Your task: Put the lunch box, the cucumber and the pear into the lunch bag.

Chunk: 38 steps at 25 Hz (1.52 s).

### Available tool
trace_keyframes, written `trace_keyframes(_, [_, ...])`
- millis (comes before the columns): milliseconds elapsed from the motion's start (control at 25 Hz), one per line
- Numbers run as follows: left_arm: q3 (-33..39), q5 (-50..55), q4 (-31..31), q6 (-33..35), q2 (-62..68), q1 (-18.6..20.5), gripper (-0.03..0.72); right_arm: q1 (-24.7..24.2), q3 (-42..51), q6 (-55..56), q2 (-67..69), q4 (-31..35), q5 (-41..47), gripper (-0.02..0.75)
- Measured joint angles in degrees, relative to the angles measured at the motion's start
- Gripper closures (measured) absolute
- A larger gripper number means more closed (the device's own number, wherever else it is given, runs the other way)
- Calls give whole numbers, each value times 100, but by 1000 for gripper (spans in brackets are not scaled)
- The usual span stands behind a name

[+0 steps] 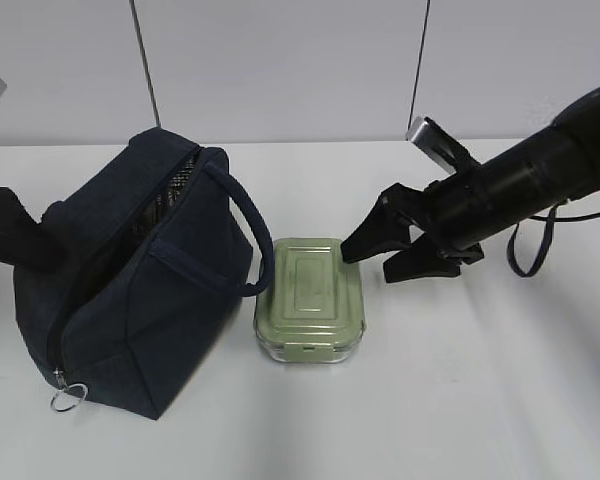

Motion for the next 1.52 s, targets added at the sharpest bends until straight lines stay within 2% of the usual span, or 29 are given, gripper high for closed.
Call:
trace_keyframes(440, [0,6,4,0,0,0,687,0,0,-412,645,924,-13,135])
trace_keyframes(840, [0,6,17,-19,0,0,687,136,0,-597,954,1057,59,146])
trace_keyframes(920, [0,6,17,-19,0,0,687,173,0,-621,979,1096,112,178])
trace_keyframes(960, [0,6,17,-19,0,0,687,181,0,-635,979,1109,143,216])
trace_keyframes(1040, [0,6,17,-19,0,0,687,186,0,-635,979,1171,218,345])
trace_keyframes(1120, [0,6,17,-19,0,0,687,186,0,-635,979,1160,275,386])
trace_keyframes(1320, [0,18,18,-19,0,0,687,67,11,-635,790,927,268,391])
trace_keyframes(1520, [0,18,18,-19,0,0,687,-314,50,-403,-102,633,101,391])
